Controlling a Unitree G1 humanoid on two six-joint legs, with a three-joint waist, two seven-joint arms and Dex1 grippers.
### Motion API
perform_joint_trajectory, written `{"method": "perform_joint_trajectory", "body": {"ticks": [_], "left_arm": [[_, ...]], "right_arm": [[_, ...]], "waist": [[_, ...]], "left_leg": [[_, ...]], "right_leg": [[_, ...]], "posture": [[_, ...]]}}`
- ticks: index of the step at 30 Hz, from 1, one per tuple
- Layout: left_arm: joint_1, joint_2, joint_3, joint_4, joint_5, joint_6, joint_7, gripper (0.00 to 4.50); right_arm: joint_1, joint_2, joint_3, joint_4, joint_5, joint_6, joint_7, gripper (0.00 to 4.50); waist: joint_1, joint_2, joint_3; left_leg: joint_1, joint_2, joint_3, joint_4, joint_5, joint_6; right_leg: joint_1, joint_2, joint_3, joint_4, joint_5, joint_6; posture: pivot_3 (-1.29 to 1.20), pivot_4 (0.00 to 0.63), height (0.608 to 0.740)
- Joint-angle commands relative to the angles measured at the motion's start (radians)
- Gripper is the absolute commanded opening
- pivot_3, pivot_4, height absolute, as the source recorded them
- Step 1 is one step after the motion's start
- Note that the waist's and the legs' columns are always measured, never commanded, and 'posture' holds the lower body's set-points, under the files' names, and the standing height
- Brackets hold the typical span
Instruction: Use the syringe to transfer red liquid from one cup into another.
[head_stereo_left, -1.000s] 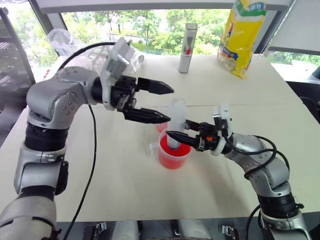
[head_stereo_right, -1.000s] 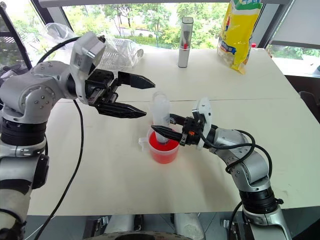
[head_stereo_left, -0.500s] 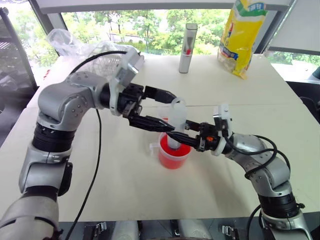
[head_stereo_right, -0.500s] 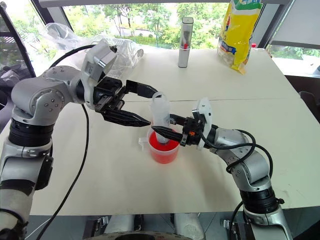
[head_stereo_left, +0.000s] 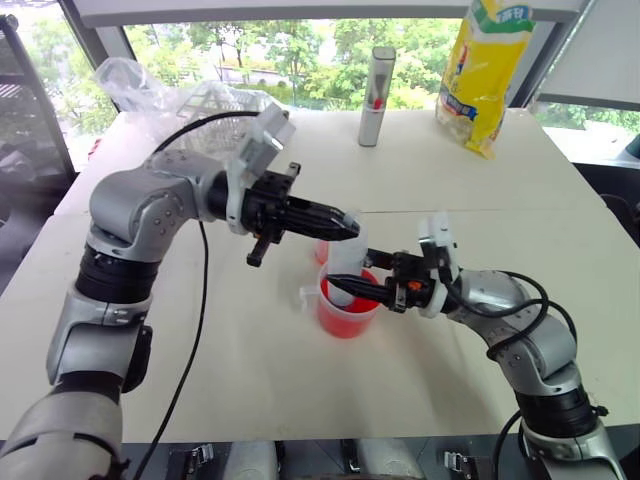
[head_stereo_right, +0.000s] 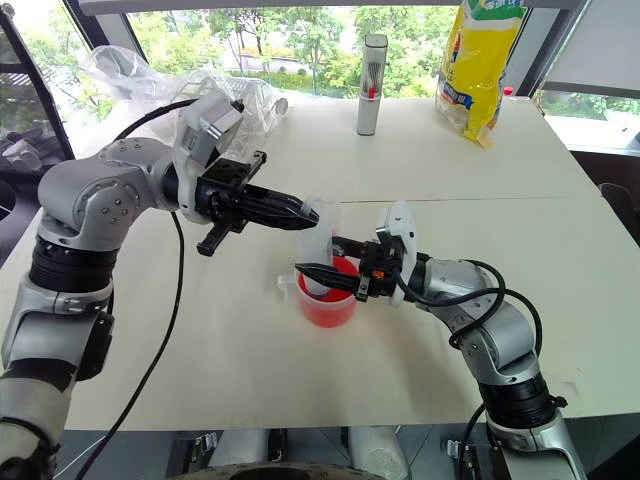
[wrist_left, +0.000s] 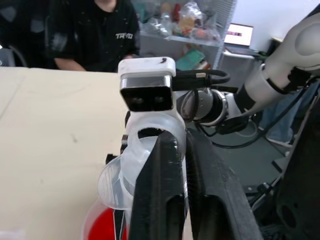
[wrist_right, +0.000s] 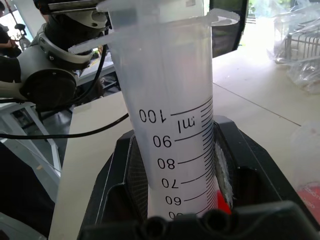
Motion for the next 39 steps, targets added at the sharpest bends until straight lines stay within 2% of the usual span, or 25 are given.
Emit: {"method": "perform_joint_trajectory", "body": {"ticks": [1, 11, 22, 39], "left_arm": [[-0.014, -0.003, -0.007, -0.018, 0.002, -0.005, -0.023, 0.04], [-0.04, -0.026, 0.01, 0.016, 0.025, -0.025, -0.007, 0.04], [-0.142, -0.074, 0.074, 0.078, 0.021, -0.05, 0.038, 0.04], [-0.172, -0.069, 0.105, 0.102, 0.014, -0.059, 0.04, 0.04]], "right_arm": [[-0.01, -0.004, -0.028, -0.023, 0.005, -0.017, -0.016, 1.41], [-0.007, -0.008, -0.024, -0.017, -0.001, -0.021, -0.009, 1.41], [0.009, -0.022, -0.006, 0.009, -0.018, -0.039, 0.013, 1.41], [0.05, -0.03, 0.019, 0.02, -0.017, -0.028, 0.024, 1.41]], "waist": [[0.0, 0.0, 0.0], [0.0, 0.0, 0.0], [-0.001, 0.0, 0.0], [-0.001, 0.0, 0.0]], "left_leg": [[0.0, 0.0, 0.0, 0.0, 0.0, 0.0], [0.0, 0.0, 0.0, 0.001, 0.0, 0.0], [0.0, 0.0, 0.0, 0.003, 0.0, 0.0], [0.0, 0.0, -0.001, 0.004, 0.0, 0.0]], "right_leg": [[0.0, 0.0, 0.0, 0.0, 0.0, 0.0], [0.0, 0.0, 0.0, 0.001, 0.0, 0.0], [0.0, 0.0, 0.0, 0.003, 0.0, 0.0], [0.0, 0.001, 0.0, 0.003, 0.0, 0.0]], "posture": [[0.0, 0.15, 0.74], [0.0, 0.15, 0.74], [0.0, 0.15, 0.74], [0.0, 0.15, 0.74]]}}
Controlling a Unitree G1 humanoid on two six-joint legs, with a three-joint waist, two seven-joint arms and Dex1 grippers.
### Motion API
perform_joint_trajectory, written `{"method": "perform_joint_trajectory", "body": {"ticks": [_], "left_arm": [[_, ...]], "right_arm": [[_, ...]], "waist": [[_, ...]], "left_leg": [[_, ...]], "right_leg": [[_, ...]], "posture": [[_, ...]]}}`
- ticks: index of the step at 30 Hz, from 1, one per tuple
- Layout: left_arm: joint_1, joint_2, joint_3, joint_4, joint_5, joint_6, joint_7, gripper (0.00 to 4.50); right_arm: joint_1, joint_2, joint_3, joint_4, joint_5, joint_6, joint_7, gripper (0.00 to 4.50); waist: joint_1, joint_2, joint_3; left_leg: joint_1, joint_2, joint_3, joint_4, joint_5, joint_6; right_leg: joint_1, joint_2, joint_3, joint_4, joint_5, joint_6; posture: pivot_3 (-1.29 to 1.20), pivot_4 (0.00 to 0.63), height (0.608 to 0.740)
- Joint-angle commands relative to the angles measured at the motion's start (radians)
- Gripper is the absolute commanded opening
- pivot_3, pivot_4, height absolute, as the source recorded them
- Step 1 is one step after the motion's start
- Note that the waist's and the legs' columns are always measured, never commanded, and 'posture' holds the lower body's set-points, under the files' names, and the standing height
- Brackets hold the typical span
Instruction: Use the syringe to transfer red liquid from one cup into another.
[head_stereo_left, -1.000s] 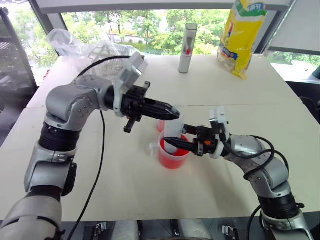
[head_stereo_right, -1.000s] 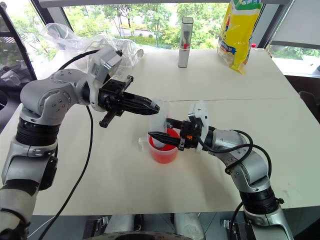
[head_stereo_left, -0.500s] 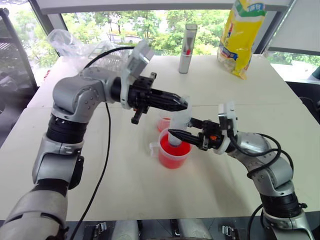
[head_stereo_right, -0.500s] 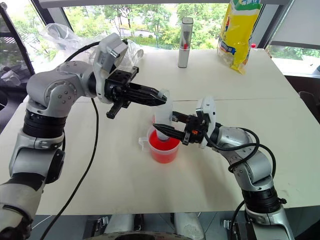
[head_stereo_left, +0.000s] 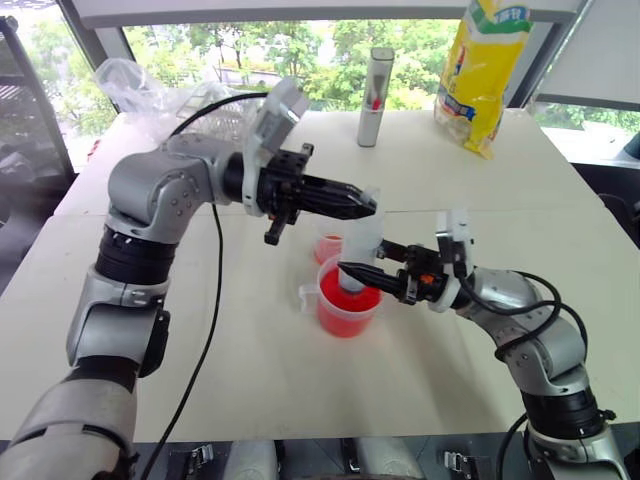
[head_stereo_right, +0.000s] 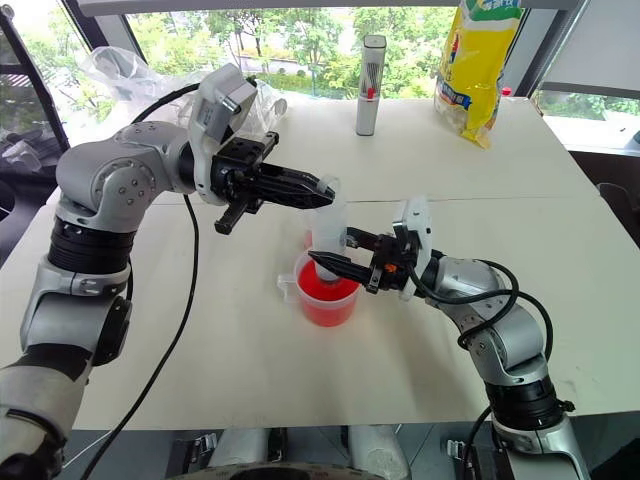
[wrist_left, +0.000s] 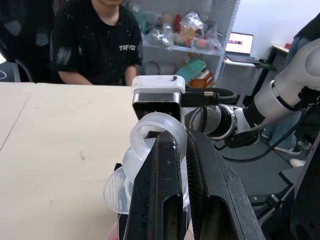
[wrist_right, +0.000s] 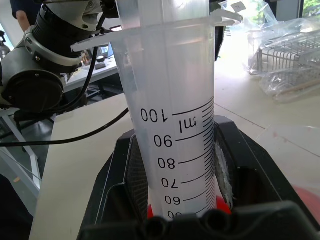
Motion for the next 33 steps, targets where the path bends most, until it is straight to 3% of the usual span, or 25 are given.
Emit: {"method": "perform_joint_trajectory", "body": {"ticks": [1, 31, 33], "left_arm": [[-0.078, 0.006, 0.104, -0.002, -0.022, -0.05, 0.023, 0.04], [-0.07, 0.005, 0.101, -0.007, -0.015, -0.049, 0.034, 0.04], [-0.061, 0.009, 0.091, -0.014, -0.003, -0.053, 0.035, 0.75]], "right_arm": [[0.028, -0.02, 0.053, -0.001, -0.012, 0.019, 0.032, 1.41], [-0.001, -0.03, 0.044, -0.019, 0.012, 0.034, 0.033, 1.41], [-0.006, -0.031, 0.042, -0.02, 0.014, 0.034, 0.033, 1.41]], "waist": [[0.0, 0.0, 0.0], [0.0, 0.0, 0.0], [0.0, 0.0, 0.0]], "left_leg": [[0.0, 0.0, 0.0, 0.0, 0.0, 0.0], [0.0, 0.0, 0.0, 0.001, 0.0, 0.0], [0.0, 0.0, 0.0, 0.001, 0.0, 0.0]], "right_leg": [[0.0, 0.0, 0.0, 0.0, 0.0, 0.0], [0.0, 0.0, 0.0, 0.001, 0.0, 0.0], [0.0, 0.0, 0.0, 0.001, 0.0, 0.0]], "posture": [[0.0, 0.15, 0.74], [0.0, 0.15, 0.74], [0.0, 0.15, 0.74]]}}
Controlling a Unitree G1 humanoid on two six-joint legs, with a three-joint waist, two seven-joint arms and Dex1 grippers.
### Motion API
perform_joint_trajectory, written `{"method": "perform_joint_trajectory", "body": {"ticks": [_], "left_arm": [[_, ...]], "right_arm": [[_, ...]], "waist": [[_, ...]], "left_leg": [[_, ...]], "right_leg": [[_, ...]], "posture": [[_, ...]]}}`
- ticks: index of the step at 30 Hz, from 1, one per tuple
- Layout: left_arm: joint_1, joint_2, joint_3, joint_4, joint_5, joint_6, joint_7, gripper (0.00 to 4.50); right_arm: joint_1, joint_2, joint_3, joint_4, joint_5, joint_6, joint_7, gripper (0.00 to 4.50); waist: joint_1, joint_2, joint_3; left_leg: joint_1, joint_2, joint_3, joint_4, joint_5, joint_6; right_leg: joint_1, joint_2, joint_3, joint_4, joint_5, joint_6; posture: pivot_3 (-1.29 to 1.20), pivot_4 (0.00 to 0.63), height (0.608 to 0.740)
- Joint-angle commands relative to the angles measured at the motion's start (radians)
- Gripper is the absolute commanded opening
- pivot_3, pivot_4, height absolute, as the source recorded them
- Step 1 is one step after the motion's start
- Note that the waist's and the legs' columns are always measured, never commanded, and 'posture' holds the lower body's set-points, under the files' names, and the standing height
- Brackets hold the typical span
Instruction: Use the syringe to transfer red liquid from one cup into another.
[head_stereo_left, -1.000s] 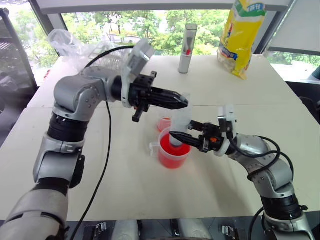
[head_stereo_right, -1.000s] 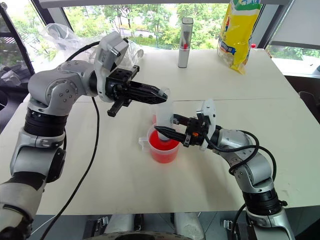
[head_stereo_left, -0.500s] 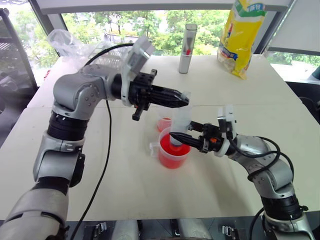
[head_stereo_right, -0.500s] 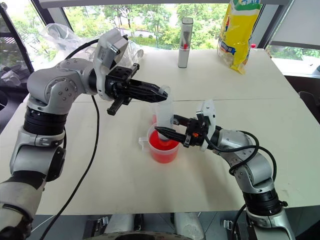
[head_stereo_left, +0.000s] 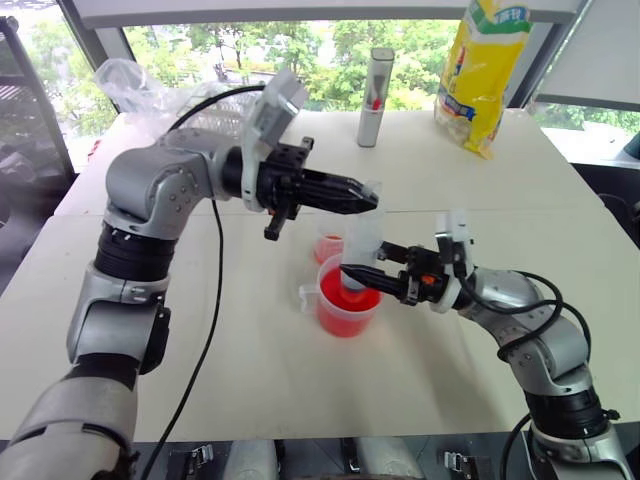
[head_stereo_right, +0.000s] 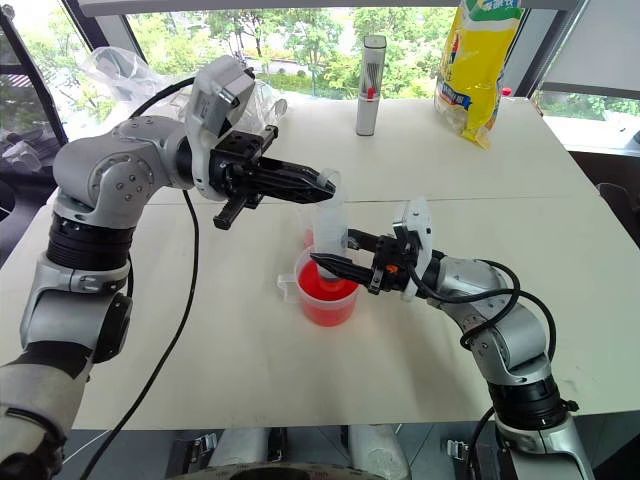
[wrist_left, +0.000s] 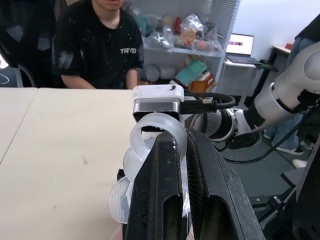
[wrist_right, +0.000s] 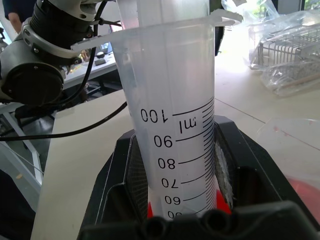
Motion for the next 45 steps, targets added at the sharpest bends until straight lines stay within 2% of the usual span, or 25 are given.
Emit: {"method": "perform_joint_trajectory", "body": {"ticks": [1, 8, 22, 30, 33, 37, 41, 45], "left_arm": [[-0.043, 0.011, 0.08, -0.023, 0.001, -0.053, 0.035, 1.03], [-0.008, 0.033, 0.068, -0.041, 0.018, -0.06, 0.042, 4.45], [0.086, 0.14, 0.185, -0.053, 0.026, -0.058, 0.148, 4.48], [0.114, 0.147, 0.197, -0.061, 0.03, -0.07, 0.181, 4.48], [0.112, 0.148, 0.198, -0.05, 0.034, -0.083, 0.185, 4.48], [0.1, 0.148, 0.203, -0.03, 0.039, -0.105, 0.192, 4.48], [0.101, 0.149, 0.209, -0.032, 0.036, -0.113, 0.198, 4.48], [0.118, 0.155, 0.227, -0.048, 0.035, -0.116, 0.219, 4.48]], "right_arm": [[0.0, -0.011, 0.04, -0.023, 0.008, 0.018, 0.031, 1.41], [-0.036, -0.013, 0.026, -0.041, 0.023, 0.029, 0.029, 1.41], [-0.107, -0.026, -0.039, -0.088, 0.074, 0.058, -0.015, 1.41], [-0.139, -0.049, -0.076, -0.093, 0.124, 0.094, -0.021, 1.41], [-0.219, -0.076, -0.116, -0.076, 0.183, 0.136, -0.026, 1.41], [-0.414, -0.097, -0.153, 0.08, 0.22, 0.173, -0.001, 1.41], [-0.574, -0.077, -0.122, 0.31, 0.149, 0.121, 0.065, 1.41], [-0.674, 0.008, -0.06, 0.57, 0.029, -0.015, 0.133, 1.41]], "waist": [[-0.001, 0.0, 0.0], [0.001, 0.0, 0.0], [0.002, 0.0, 0.0], [0.002, 0.0, 0.0], [-0.001, 0.0, 0.0], [-0.003, 0.0, 0.0], [-0.001, 0.0, 0.0], [-0.003, 0.0, 0.0]], "left_leg": [[0.0, 0.0, 0.0, 0.0, 0.0, 0.0], [0.0, 0.0, 0.0, 0.001, 0.0, 0.0], [-0.001, 0.001, -0.001, 0.002, 0.0, 0.0], [-0.001, 0.001, -0.001, 0.002, 0.0, 0.0], [-0.001, 0.001, -0.001, 0.002, 0.0, 0.0], [0.0, 0.001, -0.001, 0.002, 0.0, 0.0], [0.0, 0.001, 0.0, 0.002, 0.0, 0.0], [-0.001, 0.001, 0.0, 0.002, -0.001, 0.002]], "right_leg": [[0.0, 0.0, 0.0, 0.0, 0.0, 0.0], [0.0, 0.001, 0.0, 0.0, 0.0, 0.0], [0.0, 0.0, 0.0, 0.001, 0.0, 0.0], [0.0, 0.0, 0.0, 0.001, 0.0, 0.0], [0.0, 0.0, 0.0, 0.001, 0.0, 0.0], [0.0, 0.0, 0.0, 0.001, 0.0, 0.0], [0.0, 0.0, 0.0, 0.001, 0.0, 0.0], [0.0, 0.0, 0.0, 0.0, 0.0, 0.0]], "posture": [[0.0, 0.15, 0.74], [0.0, 0.15, 0.74], [0.0, 0.15, 0.74], [0.0, 0.15, 0.74], [0.0, 0.15, 0.74], [0.0, 0.15, 0.74], [0.0, 0.15, 0.74], [0.0, 0.15, 0.74]]}}
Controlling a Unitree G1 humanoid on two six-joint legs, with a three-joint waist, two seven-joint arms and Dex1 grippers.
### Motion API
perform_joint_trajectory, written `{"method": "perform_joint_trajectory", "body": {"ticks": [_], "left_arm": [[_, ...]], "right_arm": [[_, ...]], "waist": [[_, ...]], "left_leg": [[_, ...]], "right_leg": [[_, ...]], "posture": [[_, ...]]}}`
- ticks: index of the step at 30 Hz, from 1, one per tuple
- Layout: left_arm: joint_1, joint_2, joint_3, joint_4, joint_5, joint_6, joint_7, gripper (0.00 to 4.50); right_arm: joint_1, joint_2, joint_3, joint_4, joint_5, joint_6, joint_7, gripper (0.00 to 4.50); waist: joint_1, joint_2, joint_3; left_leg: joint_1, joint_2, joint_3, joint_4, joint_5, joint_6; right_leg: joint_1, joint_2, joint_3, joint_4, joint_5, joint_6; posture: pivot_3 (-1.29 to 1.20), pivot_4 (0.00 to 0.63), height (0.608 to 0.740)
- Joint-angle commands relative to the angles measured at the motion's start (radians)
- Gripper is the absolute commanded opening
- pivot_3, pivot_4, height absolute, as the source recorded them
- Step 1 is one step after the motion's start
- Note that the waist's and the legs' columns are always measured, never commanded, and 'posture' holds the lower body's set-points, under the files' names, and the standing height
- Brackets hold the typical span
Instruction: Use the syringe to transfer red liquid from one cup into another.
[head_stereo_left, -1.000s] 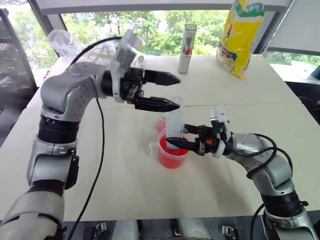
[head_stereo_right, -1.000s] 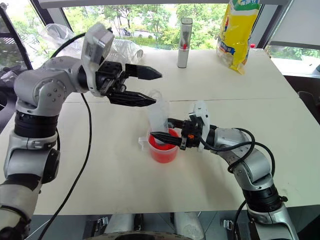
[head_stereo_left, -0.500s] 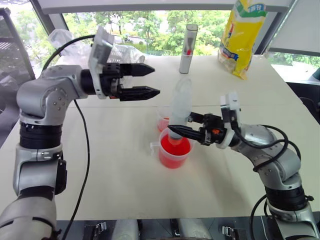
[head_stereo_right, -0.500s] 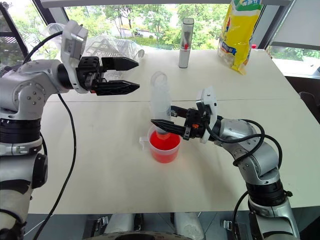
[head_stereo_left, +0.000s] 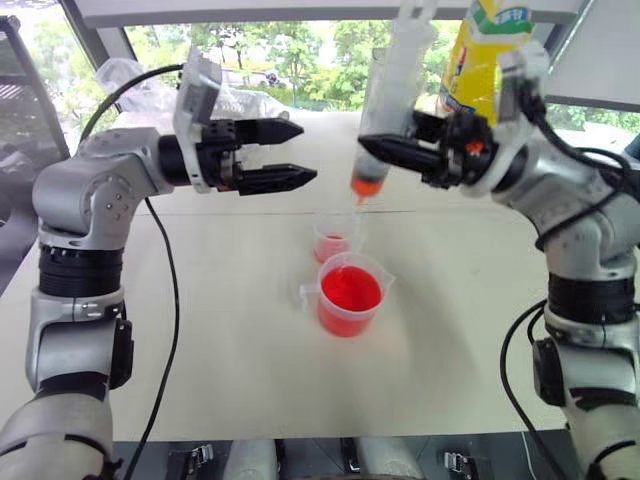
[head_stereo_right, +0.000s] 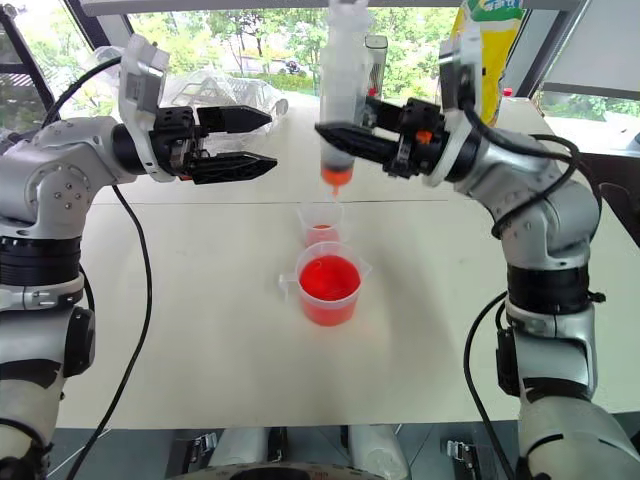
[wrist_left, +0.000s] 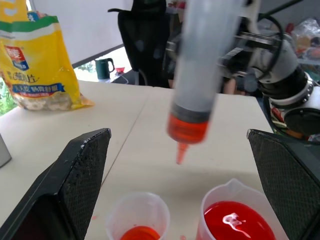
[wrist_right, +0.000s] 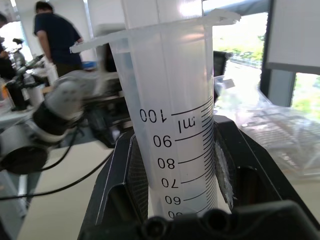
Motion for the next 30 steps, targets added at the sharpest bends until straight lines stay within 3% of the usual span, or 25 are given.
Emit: {"method": "perform_joint_trajectory", "body": {"ticks": [1, 8, 15, 23, 30], "left_arm": [[0.001, 0.014, 0.046, -0.034, -0.009, -0.014, 0.022, 4.48], [0.035, 0.039, 0.057, -0.062, -0.004, -0.021, 0.041, 4.48], [-0.004, 0.021, 0.041, -0.025, 0.022, -0.076, 0.046, 4.48], [-0.177, -0.137, -0.028, 0.231, 0.167, -0.253, 0.095, 4.48], [-0.193, -0.219, -0.074, 0.279, 0.224, -0.297, 0.085, 4.48]], "right_arm": [[-0.067, 0.069, 0.042, 0.182, -0.091, -0.122, 0.059, 1.41], [-0.083, 0.176, 0.091, 0.435, -0.235, -0.314, 0.131, 1.41], [-0.085, 0.204, 0.086, 0.495, -0.285, -0.37, 0.161, 1.41], [-0.056, 0.216, 0.088, 0.457, -0.303, -0.367, 0.165, 1.41], [-0.047, 0.221, 0.083, 0.452, -0.314, -0.367, 0.157, 1.41]], "waist": [[-0.003, 0.0, 0.0], [-0.001, 0.001, 0.0], [-0.001, 0.001, 0.0], [0.0, 0.001, 0.0], [-0.004, 0.001, 0.0]], "left_leg": [[0.0, 0.0, 0.0, 0.0, 0.0, 0.0], [-0.001, 0.0, 0.0, 0.0, 0.0, 0.0], [-0.001, 0.0, 0.001, 0.0, 0.0, 0.0], [-0.001, -0.001, 0.001, 0.001, 0.0, 0.0], [-0.001, 0.0, 0.001, 0.0, 0.0, 0.0]], "right_leg": [[0.0, 0.0, 0.0, 0.0, 0.0, 0.0], [-0.001, -0.001, 0.0, 0.001, 0.0, 0.0], [-0.001, -0.002, -0.001, 0.001, 0.0, 0.0], [-0.001, -0.002, -0.002, 0.001, 0.0, 0.0], [-0.002, -0.001, -0.001, 0.002, 0.0, 0.0]], "posture": [[0.0, 0.15, 0.74], [0.0, 0.15, 0.74], [0.0, 0.15, 0.74], [0.0, 0.15, 0.74], [0.0, 0.15, 0.74]]}}
